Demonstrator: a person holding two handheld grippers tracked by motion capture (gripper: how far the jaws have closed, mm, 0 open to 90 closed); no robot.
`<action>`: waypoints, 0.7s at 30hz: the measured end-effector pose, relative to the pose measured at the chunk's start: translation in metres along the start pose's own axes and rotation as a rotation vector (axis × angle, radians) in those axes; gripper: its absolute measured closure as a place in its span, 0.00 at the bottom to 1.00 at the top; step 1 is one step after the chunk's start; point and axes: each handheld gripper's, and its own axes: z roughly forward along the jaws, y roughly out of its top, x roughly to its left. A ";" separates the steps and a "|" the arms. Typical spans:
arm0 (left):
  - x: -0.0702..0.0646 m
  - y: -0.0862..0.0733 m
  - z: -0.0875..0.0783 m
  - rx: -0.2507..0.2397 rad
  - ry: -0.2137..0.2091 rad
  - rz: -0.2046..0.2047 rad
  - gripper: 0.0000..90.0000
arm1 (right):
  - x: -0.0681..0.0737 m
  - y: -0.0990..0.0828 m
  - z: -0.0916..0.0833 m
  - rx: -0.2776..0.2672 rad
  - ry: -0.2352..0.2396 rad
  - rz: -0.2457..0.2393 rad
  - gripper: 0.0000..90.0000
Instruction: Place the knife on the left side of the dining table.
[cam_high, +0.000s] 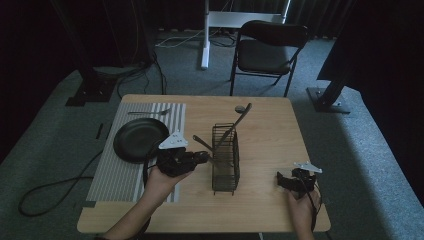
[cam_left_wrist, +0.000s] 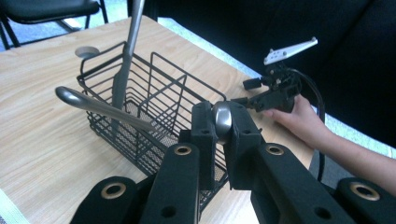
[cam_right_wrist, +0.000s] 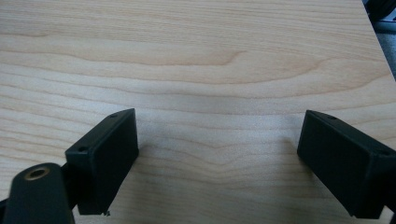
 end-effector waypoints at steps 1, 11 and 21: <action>0.000 0.000 0.000 0.000 0.000 0.000 0.93 | 0.000 0.000 0.000 0.000 0.000 0.000 0.13; -0.004 0.005 -0.017 -0.051 0.012 0.004 0.93 | 0.000 0.000 0.000 0.000 0.000 -0.001 0.13; -0.013 0.016 -0.036 -0.121 0.015 0.030 0.93 | 0.000 0.000 0.000 0.000 0.000 0.000 0.13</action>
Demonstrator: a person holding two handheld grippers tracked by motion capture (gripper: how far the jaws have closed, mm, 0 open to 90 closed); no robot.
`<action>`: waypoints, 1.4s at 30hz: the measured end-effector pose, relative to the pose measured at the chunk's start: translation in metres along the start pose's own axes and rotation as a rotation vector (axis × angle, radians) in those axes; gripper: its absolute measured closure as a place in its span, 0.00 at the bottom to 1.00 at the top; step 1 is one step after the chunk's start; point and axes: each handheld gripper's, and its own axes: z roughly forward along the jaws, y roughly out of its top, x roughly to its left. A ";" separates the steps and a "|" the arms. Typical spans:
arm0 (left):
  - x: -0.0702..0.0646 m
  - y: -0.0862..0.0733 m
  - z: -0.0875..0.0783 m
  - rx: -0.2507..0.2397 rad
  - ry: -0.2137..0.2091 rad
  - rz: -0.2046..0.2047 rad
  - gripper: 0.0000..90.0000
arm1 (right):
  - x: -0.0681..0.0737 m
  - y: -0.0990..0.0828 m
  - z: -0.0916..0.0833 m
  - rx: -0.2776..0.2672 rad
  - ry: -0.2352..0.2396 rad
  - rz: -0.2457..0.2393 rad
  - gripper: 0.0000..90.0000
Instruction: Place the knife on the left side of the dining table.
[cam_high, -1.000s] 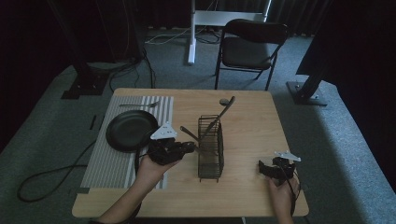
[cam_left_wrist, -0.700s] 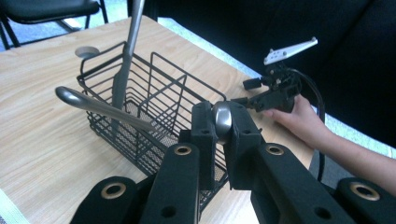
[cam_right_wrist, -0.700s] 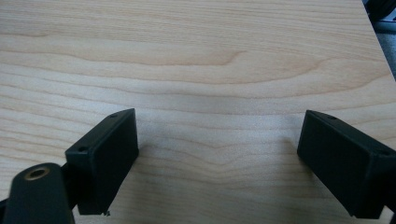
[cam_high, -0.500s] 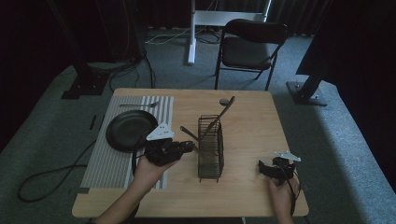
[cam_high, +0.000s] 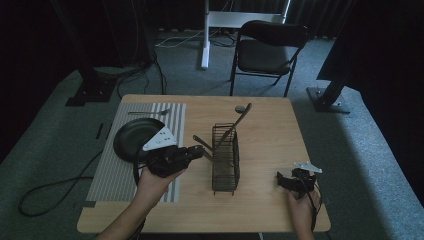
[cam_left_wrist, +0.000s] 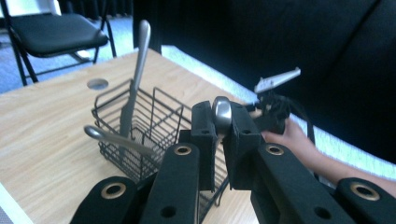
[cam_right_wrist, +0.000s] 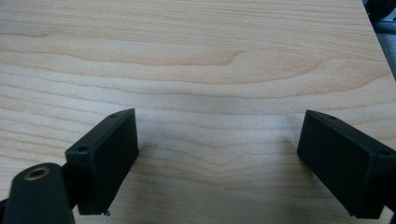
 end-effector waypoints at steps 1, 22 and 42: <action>-0.002 0.003 -0.003 -0.006 0.004 0.009 0.94 | 0.000 0.000 0.000 0.000 0.000 0.000 0.13; -0.009 0.025 -0.060 -0.137 0.043 0.037 0.93 | 0.000 0.000 0.000 0.000 0.000 0.000 0.13; 0.049 -0.030 -0.073 -0.070 0.237 -0.113 0.93 | 0.000 0.000 0.000 0.000 -0.001 0.000 0.13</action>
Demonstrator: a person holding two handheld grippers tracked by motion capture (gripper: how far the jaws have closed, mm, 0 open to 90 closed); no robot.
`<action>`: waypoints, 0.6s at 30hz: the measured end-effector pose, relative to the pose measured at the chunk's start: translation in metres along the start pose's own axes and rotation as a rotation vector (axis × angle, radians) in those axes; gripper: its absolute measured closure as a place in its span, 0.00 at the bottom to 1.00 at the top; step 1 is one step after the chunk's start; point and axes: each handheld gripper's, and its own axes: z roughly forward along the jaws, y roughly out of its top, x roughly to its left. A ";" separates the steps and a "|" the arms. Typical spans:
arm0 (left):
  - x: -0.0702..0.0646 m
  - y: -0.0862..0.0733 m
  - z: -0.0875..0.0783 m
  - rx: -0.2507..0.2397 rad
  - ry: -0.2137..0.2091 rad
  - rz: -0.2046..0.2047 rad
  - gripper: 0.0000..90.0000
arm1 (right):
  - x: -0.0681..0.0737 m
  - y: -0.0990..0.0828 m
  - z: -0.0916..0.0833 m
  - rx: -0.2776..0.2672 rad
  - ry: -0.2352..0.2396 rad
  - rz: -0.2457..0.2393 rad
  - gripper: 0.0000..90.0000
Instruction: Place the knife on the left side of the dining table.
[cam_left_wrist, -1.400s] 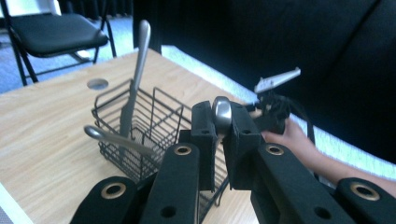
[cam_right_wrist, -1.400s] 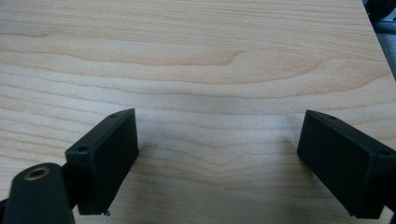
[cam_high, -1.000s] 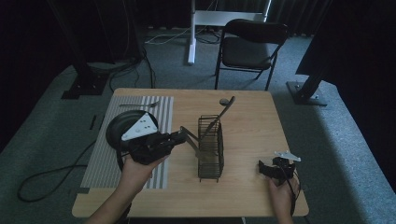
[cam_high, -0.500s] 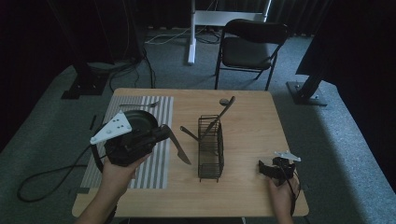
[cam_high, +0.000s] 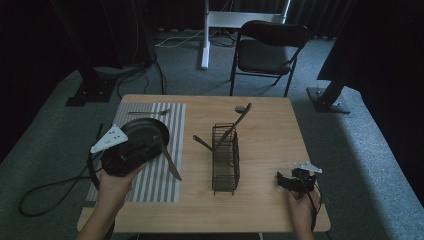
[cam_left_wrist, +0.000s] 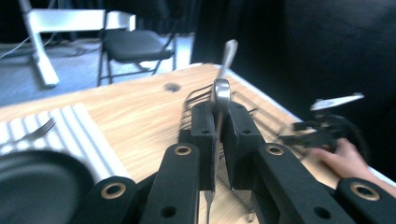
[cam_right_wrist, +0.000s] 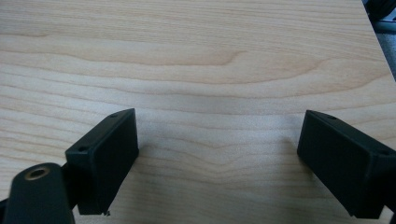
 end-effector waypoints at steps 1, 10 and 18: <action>0.004 -0.003 0.002 0.010 0.008 -0.005 0.93 | 0.000 0.000 0.000 0.000 0.000 0.000 0.13; 0.029 -0.024 0.019 0.030 0.069 -0.064 0.93 | 0.000 0.000 0.000 0.000 0.000 0.001 0.13; 0.035 -0.033 0.028 0.030 0.106 -0.066 0.93 | 0.000 0.000 0.000 0.000 0.000 0.000 0.13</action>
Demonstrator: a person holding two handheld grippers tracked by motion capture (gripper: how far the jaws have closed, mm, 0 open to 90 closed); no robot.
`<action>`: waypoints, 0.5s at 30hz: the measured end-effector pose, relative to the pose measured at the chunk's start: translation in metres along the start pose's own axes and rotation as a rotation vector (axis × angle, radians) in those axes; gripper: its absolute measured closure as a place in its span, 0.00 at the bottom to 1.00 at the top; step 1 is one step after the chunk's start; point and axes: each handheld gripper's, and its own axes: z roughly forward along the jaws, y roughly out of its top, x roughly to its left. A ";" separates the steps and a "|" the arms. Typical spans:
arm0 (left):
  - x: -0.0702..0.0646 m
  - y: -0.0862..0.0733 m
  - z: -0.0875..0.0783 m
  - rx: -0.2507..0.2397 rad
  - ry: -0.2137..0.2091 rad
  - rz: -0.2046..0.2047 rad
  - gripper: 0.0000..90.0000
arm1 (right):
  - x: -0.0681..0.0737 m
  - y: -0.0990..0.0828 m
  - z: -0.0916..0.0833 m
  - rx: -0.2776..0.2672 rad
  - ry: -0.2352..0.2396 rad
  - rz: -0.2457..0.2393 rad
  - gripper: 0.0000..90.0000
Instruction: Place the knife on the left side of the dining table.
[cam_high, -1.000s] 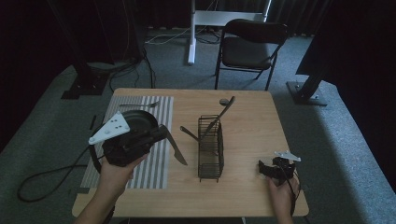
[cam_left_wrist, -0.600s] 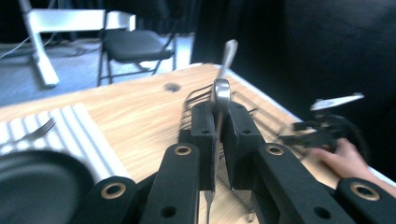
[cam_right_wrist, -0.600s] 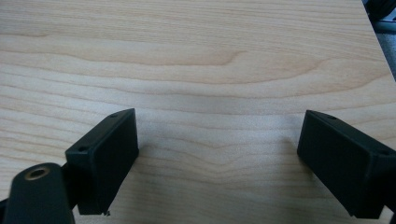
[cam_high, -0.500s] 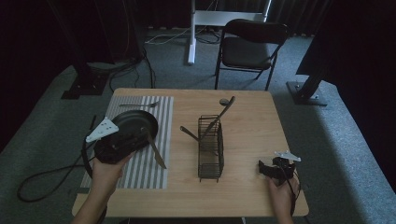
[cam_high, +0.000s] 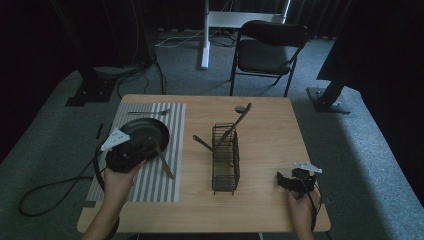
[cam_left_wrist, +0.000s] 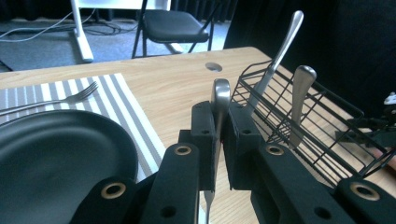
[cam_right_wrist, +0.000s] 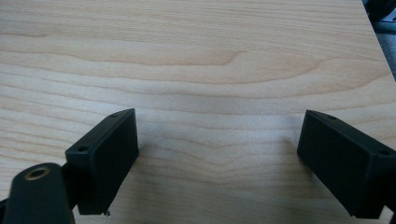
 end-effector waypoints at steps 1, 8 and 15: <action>0.002 -0.002 0.002 -0.004 -0.006 -0.006 0.93 | 0.000 0.000 0.000 0.000 0.000 0.000 0.13; 0.004 -0.006 0.003 -0.002 -0.005 -0.033 0.93 | 0.000 0.000 0.000 0.000 0.000 0.000 0.13; 0.010 -0.014 -0.014 0.017 -0.026 -0.044 0.93 | 0.000 0.000 0.000 0.000 0.000 0.000 0.13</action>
